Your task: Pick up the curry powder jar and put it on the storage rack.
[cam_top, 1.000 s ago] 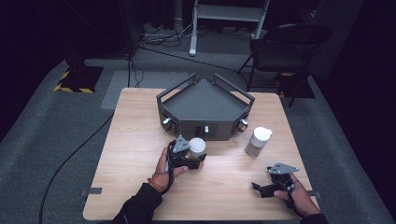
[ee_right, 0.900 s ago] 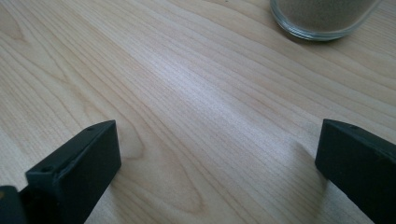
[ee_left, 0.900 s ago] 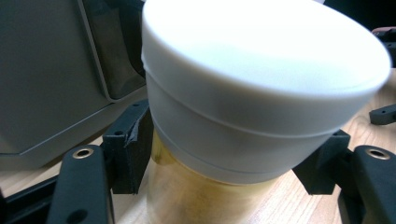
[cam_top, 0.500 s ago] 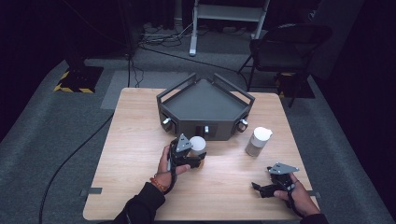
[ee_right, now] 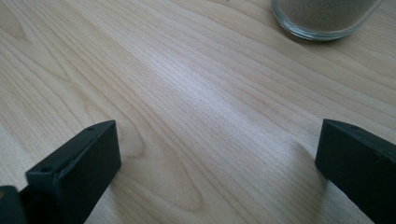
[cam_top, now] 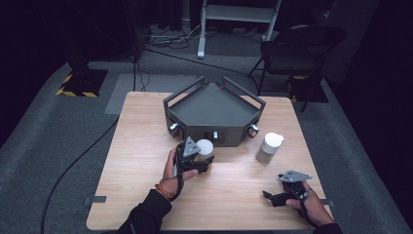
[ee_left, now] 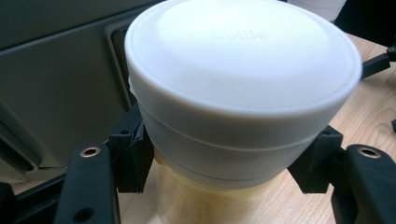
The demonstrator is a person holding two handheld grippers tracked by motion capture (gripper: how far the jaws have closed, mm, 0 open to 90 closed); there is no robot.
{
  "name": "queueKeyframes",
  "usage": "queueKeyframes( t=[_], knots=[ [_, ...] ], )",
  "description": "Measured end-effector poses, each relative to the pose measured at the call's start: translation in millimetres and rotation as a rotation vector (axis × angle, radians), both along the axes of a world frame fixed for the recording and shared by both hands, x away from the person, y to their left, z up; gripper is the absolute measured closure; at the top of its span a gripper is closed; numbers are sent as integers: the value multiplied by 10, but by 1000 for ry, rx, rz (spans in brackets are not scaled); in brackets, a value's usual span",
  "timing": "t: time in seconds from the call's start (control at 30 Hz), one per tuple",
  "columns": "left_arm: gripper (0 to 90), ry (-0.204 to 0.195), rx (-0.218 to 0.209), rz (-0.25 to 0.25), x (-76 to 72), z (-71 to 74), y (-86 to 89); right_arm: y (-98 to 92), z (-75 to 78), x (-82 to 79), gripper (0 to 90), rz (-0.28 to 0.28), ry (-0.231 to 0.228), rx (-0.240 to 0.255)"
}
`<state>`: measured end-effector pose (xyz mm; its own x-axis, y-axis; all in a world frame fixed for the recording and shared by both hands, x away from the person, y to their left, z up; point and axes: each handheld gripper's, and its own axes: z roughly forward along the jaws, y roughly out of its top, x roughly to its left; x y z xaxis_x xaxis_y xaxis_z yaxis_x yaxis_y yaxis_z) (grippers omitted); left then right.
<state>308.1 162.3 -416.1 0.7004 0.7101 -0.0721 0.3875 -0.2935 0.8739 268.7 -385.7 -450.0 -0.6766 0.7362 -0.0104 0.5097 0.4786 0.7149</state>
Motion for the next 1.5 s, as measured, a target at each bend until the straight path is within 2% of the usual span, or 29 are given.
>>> queueKeyframes(
  t=[0.1, 0.4, 0.57, 0.83, 1.17, 1.4, 1.5],
  knots=[
    [341, 8, -5, -1, 3, 37, 21, -2, 0, 1, 0, 1, 0, 0],
    [343, -3, -13, 19, -44, 143, 38, -3, 0, 0, 0, 2, 0, 0],
    [343, -1, 2, 34, -54, 228, 26, -3, -1, 0, 0, 2, 0, 0],
    [345, -8, -19, 49, -45, 345, 52, -6, 0, -3, 0, 3, 0, 0],
    [346, -45, -15, 48, 3, 687, 33, -6, 0, -2, 0, 3, 0, 0],
    [346, -60, -16, 59, 43, 887, 23, -6, 0, -2, 0, 3, 0, 0],
    [346, -80, -12, 72, 37, 954, -2, -6, 0, -2, 0, 3, 0, 0]
  ],
)
